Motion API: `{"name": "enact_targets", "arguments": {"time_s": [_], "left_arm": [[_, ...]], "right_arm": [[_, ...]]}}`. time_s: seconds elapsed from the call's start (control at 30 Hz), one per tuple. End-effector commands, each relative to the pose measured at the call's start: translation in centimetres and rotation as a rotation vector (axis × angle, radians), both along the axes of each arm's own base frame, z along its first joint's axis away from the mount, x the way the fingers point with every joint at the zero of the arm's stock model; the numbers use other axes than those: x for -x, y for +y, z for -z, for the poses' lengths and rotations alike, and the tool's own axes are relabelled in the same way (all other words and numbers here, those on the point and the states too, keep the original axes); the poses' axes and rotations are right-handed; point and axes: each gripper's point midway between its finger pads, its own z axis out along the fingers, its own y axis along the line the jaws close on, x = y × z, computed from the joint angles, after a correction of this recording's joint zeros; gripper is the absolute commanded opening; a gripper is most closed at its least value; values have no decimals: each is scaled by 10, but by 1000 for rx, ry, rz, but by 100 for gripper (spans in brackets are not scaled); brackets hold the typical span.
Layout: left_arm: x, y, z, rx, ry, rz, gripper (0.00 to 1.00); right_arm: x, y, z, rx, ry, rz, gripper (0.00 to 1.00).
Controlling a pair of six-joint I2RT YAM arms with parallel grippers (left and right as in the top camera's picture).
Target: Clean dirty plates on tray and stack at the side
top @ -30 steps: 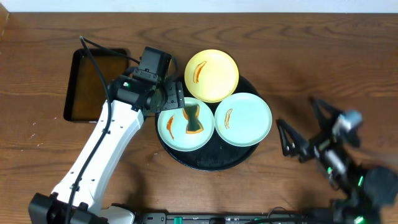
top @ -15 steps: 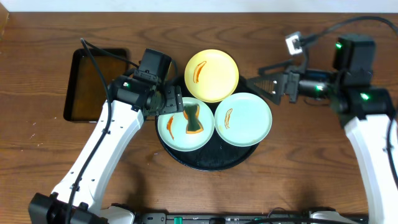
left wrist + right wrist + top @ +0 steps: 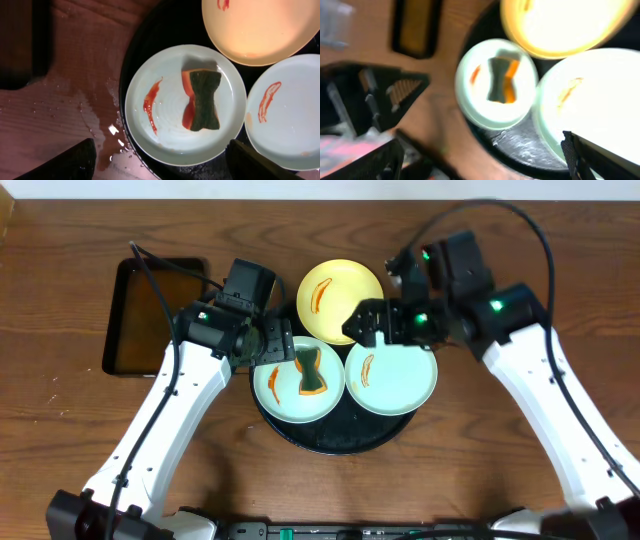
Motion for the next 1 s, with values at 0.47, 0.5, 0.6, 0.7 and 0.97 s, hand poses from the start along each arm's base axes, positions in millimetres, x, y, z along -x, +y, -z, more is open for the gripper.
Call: {"name": "enact_targets", "arguments": {"time_s": [0.47,0.5,0.6,0.7,0.97], "left_arm": [[-3,3,2,-9,3,-21,93],[-3,3,2,-8,2,-21,94],[-4,3,2,-7,-2,-21,94],[-4,3,2,-7,-1,-21,94],[-3,3,2,-8,0,-21,94]], "right_arm": [[-51,14,62,256,46,-9,67],[-54,18,64,251,33,-13,67],[-63,34,73,229,-14,-29,67],[-68,54,90,217,-38,-58,75],[-64,86,141,277,-28,-116,97]]}}
